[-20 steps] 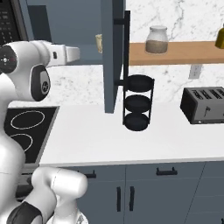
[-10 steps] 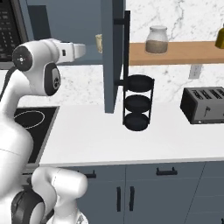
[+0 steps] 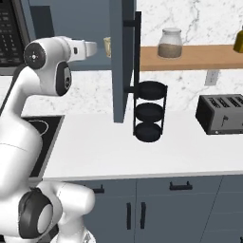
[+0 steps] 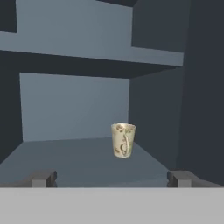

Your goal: Gather all objects into one cabinet and sort the glasses and bowls to opposite sides.

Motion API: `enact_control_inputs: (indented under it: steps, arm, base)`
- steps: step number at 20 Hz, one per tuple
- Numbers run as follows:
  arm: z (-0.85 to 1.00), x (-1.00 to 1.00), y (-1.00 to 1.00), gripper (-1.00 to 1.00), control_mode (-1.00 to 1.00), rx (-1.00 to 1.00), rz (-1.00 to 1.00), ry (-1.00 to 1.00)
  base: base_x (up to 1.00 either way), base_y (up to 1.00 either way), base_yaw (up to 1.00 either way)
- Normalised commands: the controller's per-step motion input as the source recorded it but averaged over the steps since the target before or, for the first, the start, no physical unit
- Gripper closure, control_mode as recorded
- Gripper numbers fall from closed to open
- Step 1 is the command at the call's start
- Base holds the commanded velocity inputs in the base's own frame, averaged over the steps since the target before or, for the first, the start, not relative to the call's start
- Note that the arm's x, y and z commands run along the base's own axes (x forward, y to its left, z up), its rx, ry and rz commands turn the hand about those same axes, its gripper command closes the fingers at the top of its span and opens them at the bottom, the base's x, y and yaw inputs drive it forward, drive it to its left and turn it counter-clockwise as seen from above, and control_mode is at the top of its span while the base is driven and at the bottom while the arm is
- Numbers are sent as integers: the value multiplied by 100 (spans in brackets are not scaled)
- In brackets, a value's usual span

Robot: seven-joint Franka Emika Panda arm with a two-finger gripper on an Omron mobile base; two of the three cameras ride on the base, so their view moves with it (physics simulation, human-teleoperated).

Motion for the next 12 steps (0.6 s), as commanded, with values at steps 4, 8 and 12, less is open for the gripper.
enact_control_inputs:
  steps: [4, 8, 12]
  arm:
    - [-8, 28, 0, -100, -100, 0, 3, 0]
    - [0, 26, -2, -100, -100, 0, 3, 0]
    - [0, 23, -8, -100, -100, 0, 2, 0]
  base:
    - [0, 0, 0]
    - [0, 0, 0]
    - [0, 0, 0]
